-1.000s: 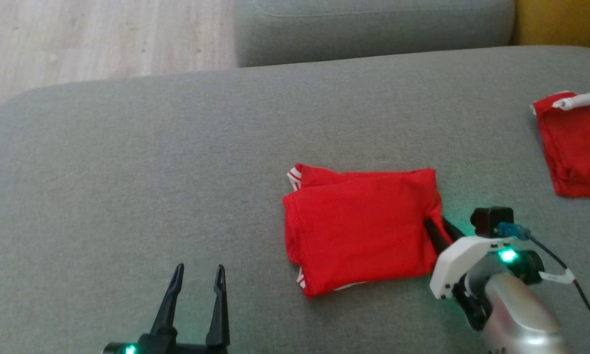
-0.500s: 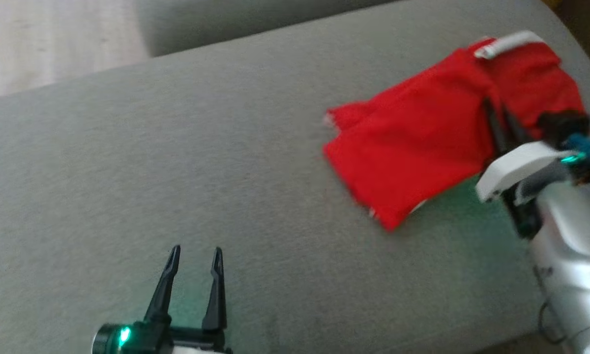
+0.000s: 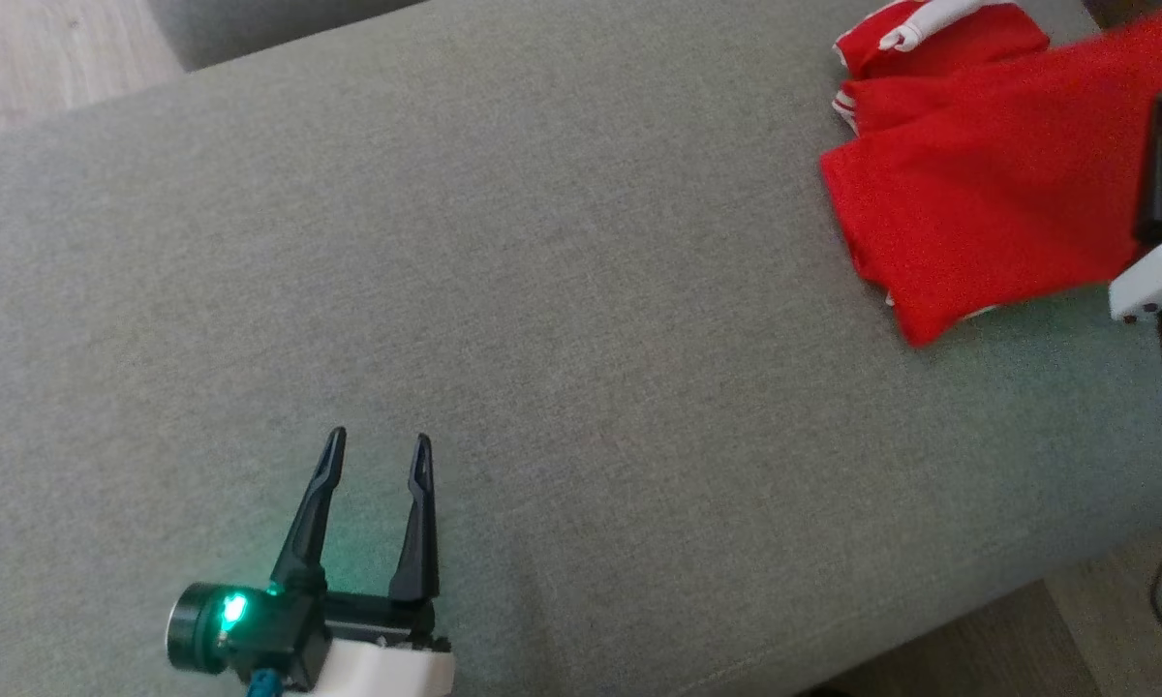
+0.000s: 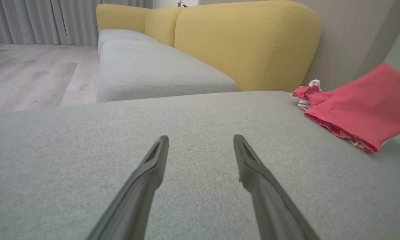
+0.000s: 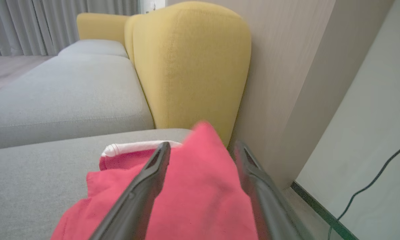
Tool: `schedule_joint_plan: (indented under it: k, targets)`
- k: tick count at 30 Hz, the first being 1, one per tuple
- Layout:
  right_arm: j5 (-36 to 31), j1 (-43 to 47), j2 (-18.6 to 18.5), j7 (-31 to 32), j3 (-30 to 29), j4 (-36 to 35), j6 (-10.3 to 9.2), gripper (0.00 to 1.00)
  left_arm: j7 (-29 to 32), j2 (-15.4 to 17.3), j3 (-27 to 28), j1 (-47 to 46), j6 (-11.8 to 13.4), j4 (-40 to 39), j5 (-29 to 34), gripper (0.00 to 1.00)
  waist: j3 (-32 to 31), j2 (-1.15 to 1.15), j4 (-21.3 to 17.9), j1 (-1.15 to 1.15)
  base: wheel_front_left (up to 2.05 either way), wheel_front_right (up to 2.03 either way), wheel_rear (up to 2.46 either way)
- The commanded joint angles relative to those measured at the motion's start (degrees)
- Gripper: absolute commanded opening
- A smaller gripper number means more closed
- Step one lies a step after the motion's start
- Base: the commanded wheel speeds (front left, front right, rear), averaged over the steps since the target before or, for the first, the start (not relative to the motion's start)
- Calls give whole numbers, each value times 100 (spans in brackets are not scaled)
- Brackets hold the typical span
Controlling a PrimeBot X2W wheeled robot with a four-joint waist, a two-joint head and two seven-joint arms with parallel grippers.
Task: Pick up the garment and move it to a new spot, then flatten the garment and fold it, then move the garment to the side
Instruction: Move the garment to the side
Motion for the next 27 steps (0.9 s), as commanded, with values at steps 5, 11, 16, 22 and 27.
schedule_joint_plan:
  k: [5, 11, 16, 22, 27]
  targets:
    - [-284, 399, 284, -256, 244, -460, 39, 100, -55, -47, 200, -115, 30, -221, -154, 100, -305, 0, 128, 0, 0, 0, 0]
    - [195, 1439, 491, -333, 1395, -1080, 39, 100, -55, -47, 182, 40, 176, -159, -619, 100, -1030, 0, 359, 0, 0, 0, 0]
    - [730, 2515, 516, -357, 2027, -1650, 39, 100, -55, -47, 107, 354, 373, -35, -918, 100, -1711, 0, 599, 0, 0, 0, 0]
    - [284, 3689, 677, -360, 1974, -2602, 39, 100, -55, -47, 77, 693, 503, 82, -898, 100, -2229, 0, 933, 0, 0, 0, 0]
    - [-53, 4296, 985, -361, 1631, -3080, 39, 100, -55, -47, 124, 945, 554, 139, -748, 100, -2420, 0, 1109, 0, 0, 0, 0]
